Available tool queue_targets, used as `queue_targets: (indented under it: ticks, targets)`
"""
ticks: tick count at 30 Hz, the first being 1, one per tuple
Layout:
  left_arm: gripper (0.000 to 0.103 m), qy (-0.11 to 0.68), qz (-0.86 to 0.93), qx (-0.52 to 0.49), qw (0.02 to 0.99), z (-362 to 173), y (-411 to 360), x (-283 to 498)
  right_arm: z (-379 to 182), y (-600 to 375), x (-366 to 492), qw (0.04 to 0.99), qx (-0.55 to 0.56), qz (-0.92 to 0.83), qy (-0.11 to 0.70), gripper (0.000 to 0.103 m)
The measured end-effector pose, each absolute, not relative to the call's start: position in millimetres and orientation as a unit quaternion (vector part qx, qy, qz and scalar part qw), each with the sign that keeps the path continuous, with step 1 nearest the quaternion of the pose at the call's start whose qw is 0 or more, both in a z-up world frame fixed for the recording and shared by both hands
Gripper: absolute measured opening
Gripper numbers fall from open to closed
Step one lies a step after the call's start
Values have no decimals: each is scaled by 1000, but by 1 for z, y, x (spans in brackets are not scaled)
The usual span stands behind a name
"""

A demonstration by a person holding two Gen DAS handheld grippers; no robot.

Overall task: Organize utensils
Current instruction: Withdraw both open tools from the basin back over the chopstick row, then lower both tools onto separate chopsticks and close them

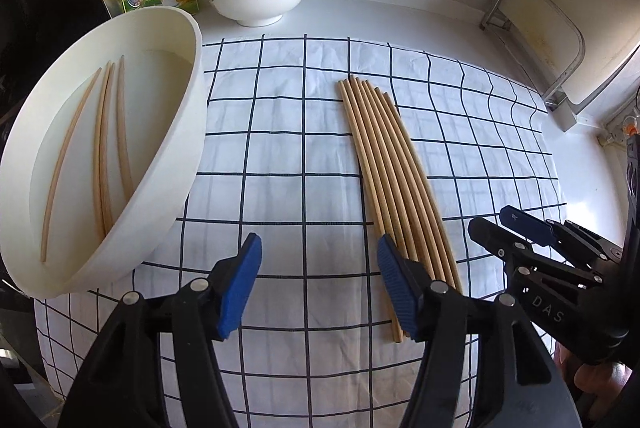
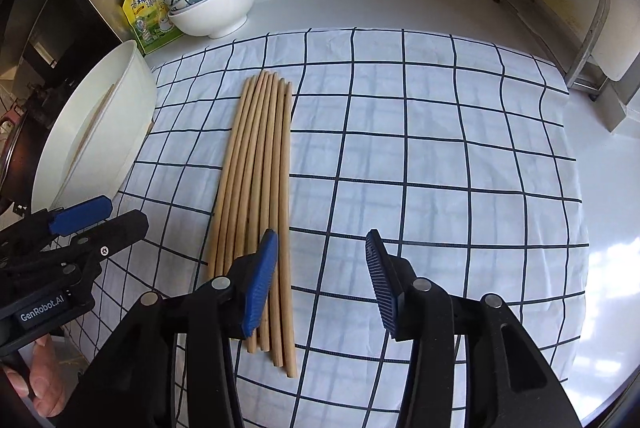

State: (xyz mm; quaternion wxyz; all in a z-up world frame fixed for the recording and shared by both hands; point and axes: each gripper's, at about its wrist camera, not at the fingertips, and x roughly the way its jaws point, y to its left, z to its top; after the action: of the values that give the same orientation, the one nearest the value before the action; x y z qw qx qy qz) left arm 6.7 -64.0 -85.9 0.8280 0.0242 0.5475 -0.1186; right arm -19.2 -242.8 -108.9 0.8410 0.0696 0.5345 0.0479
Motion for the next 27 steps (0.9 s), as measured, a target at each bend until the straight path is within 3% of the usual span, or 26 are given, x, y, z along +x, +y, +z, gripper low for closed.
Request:
queue_targets:
  ticks: [27]
  targets:
    - [64,557,-106,15,823,-102,-62,11,-132,-228,-8,841,13,44,539,45]
